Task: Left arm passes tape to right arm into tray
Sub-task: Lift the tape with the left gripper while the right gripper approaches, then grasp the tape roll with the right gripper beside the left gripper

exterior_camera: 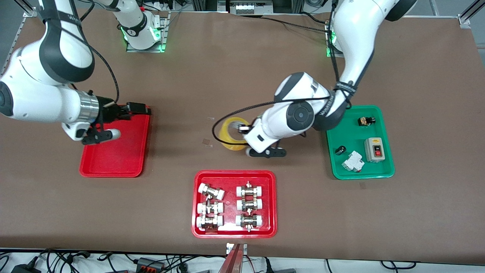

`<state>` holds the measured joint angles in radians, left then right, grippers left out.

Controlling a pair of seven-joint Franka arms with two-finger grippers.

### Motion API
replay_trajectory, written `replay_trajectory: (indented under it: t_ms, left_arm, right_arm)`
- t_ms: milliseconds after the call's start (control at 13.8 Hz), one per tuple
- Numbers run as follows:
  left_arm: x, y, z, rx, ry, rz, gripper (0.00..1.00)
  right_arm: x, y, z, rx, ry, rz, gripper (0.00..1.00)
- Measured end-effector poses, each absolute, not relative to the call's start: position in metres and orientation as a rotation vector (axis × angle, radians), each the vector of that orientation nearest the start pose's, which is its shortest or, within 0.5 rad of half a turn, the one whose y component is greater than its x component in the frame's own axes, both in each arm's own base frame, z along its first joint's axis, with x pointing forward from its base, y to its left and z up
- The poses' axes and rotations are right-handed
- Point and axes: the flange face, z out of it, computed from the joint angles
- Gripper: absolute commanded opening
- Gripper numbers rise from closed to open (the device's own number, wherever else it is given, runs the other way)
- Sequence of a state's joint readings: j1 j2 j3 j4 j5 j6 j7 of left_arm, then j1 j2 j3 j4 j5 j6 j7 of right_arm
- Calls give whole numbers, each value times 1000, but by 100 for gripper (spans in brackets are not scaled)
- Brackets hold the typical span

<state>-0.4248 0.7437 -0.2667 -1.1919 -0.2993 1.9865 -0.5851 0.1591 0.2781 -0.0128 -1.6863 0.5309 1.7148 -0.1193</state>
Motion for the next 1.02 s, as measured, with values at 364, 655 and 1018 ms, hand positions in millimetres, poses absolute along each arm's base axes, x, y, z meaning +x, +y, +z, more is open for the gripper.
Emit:
replay_trajectory:
  t_ms: [364,655,1018]
  left_arm:
    - [592,-502,355,-3668,-242,304,2]
    - [585,-515,344,-3688,-338,379,3]
    - [575,-536,356,-3705,-531,359,3]
  right_arm:
    - [612,178,417,-2297,-289,216,100]
    - [627,185,395,-2184,-438,115,100]
    - [634,199,358,-2165,-563,65,100]
